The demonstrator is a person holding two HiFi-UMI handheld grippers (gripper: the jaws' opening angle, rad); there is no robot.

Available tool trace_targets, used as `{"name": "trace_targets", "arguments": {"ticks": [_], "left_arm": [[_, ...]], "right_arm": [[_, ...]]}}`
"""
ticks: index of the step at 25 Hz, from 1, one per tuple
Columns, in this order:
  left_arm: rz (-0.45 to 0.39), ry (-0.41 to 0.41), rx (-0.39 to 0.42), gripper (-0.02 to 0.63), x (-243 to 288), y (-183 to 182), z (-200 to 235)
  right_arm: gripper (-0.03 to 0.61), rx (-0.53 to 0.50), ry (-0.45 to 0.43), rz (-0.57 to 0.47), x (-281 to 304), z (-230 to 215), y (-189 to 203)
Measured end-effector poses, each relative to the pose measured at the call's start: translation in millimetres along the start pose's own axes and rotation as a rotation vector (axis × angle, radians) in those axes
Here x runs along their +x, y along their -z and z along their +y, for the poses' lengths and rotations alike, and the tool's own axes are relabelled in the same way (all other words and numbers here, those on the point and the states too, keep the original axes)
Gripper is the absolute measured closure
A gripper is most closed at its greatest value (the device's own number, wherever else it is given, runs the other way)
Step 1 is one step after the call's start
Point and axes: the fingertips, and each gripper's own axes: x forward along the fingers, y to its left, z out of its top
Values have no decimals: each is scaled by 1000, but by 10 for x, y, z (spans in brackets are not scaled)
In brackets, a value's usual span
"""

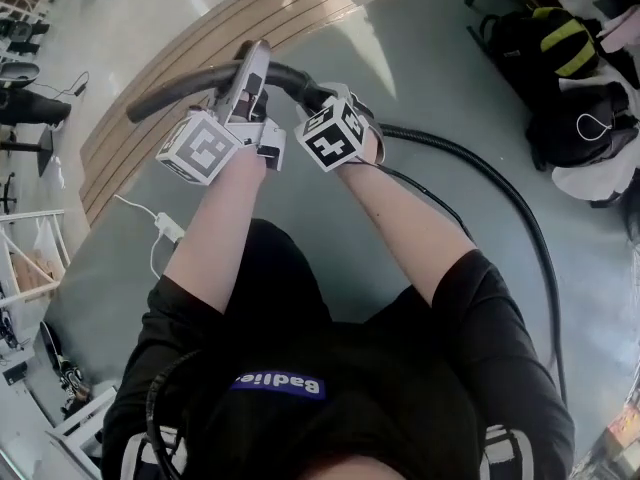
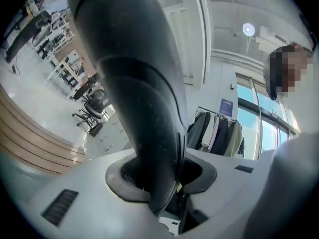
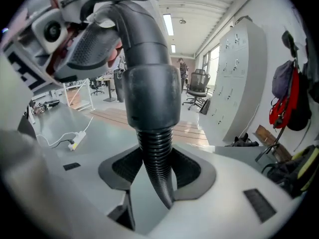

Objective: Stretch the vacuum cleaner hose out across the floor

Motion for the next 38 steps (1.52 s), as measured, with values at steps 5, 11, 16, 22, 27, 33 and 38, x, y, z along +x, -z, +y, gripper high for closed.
{"name": "trace_targets", "arguments": {"ticks": [5,11,16,22,27,33,38], "left_arm": [[106,55,-85,468,118,51,900],[147,-15,-285,469,363,223,2458],[121,-181,-583,469,494,728,3813],[147,-500,-641,379,360,1279,4903],[313,-634,-581,232,204,1797,5259],[600,-835,-652,215,-265,2315,5381],[626,-871,-726,214,-528,2430,5003]], "right_arm": [[397,41,-3,101,438,118,304],[397,82,29,236,558,163,878],[397,116,108,284,256,47,1103],[397,212,293,324,-458,-190,1451],[397,372,377,381,-872,23,1814],[397,485,476,468,-1493,201,2294],[397,497,460,478,-1811,63,2583]]}}
